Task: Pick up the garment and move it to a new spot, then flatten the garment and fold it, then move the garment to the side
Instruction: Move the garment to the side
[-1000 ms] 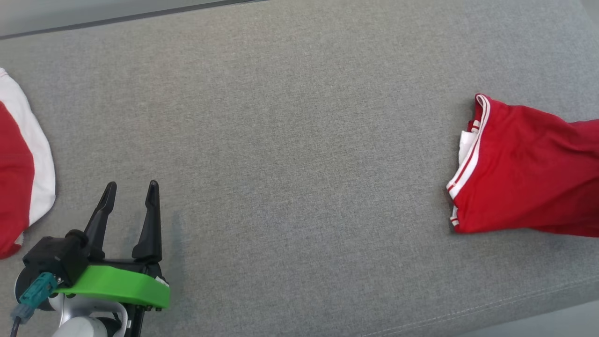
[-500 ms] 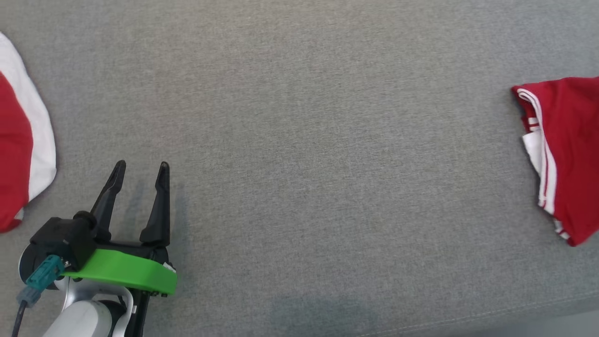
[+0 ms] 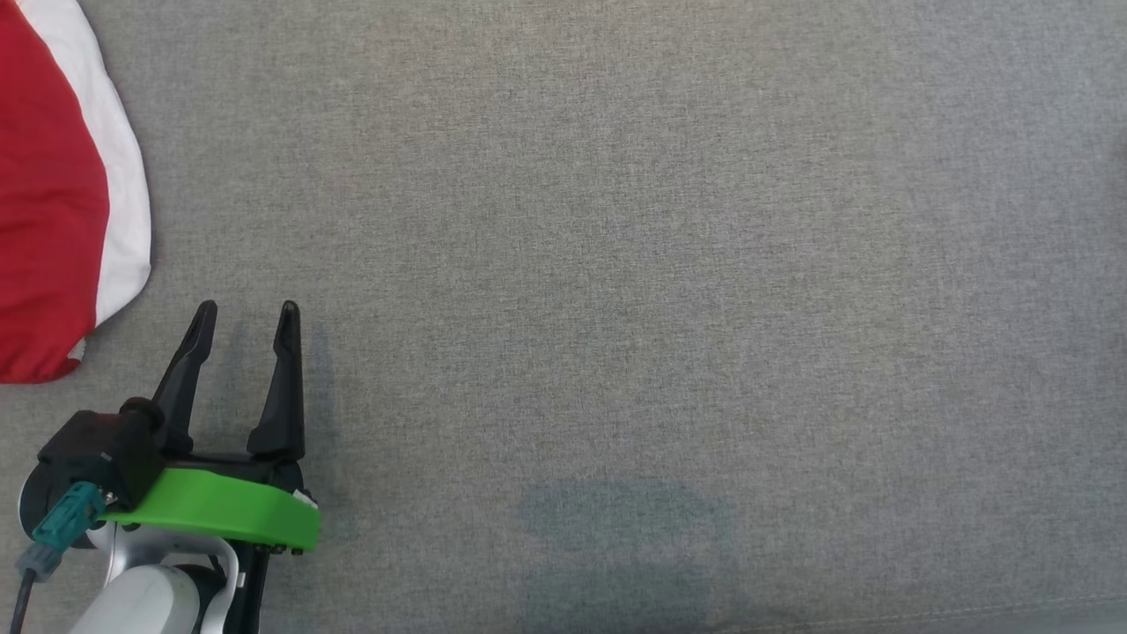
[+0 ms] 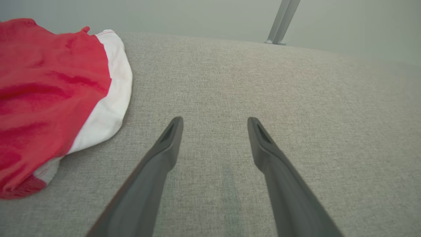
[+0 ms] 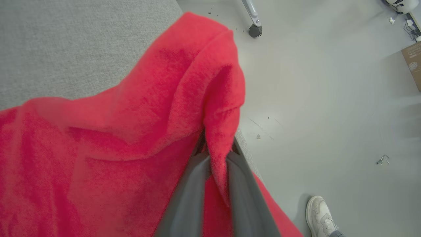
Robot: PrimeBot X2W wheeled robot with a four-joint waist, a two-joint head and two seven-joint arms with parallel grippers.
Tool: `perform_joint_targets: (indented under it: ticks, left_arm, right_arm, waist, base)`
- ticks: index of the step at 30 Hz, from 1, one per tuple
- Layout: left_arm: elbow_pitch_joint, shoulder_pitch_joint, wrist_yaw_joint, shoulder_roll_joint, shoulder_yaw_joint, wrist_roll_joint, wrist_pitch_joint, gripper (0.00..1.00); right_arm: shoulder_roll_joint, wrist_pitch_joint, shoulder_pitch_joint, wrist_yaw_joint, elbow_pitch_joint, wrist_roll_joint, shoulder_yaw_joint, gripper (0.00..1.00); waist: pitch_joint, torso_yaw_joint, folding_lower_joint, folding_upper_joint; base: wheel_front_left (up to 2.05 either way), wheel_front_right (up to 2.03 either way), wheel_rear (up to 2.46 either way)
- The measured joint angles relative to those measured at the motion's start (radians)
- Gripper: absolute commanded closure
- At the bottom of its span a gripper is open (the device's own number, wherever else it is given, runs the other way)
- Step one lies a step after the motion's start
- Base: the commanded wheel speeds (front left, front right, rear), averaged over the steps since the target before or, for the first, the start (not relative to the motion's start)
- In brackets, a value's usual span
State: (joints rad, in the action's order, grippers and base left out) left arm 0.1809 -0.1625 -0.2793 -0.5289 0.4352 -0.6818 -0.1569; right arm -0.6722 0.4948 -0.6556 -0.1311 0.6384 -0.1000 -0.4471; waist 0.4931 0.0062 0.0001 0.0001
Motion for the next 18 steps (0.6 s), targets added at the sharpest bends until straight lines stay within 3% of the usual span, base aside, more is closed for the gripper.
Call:
perform_joint_targets:
  ticks: [1,2,3,11,18]
  left_arm:
    - [0.001,0.002,-0.003,-0.003,-0.002,0.000,0.000,0.00]
    - [0.002,0.004,-0.003,-0.006,-0.002,-0.001,0.000,0.00]
    - [0.003,0.005,-0.003,-0.007,-0.002,-0.001,0.002,0.00]
    - [0.012,0.003,-0.013,-0.015,-0.001,0.001,0.007,0.00]
    - [-0.025,0.034,-0.007,0.007,0.008,-0.010,-0.025,0.00]
  right_arm:
    - [0.003,-0.013,0.004,0.000,0.007,0.011,-0.010,0.67]
    - [0.004,-0.023,0.007,-0.001,0.014,0.026,-0.022,0.20]
    - [0.006,-0.027,0.007,0.000,0.023,0.042,-0.036,0.00]
    - [0.058,-0.114,-0.008,0.000,0.061,0.084,-0.067,0.00]
    - [0.063,-0.327,0.006,0.000,-0.045,-0.019,0.040,0.00]
  waist:
    - [0.001,-0.002,0.0000,0.0000]
    - [0.002,-0.006,0.0000,0.0000]
    - [0.002,-0.009,-0.0001,0.0000]
    - [-0.017,-0.039,-0.0001,0.0000]
    - [-0.088,-0.050,-0.0001,0.0000]
  base:
    - [0.00,0.00,0.00]
    - [0.00,0.00,0.00]
    - [0.00,0.00,0.00]
    - [0.00,0.00,0.00]
    - [0.00,0.00,0.00]
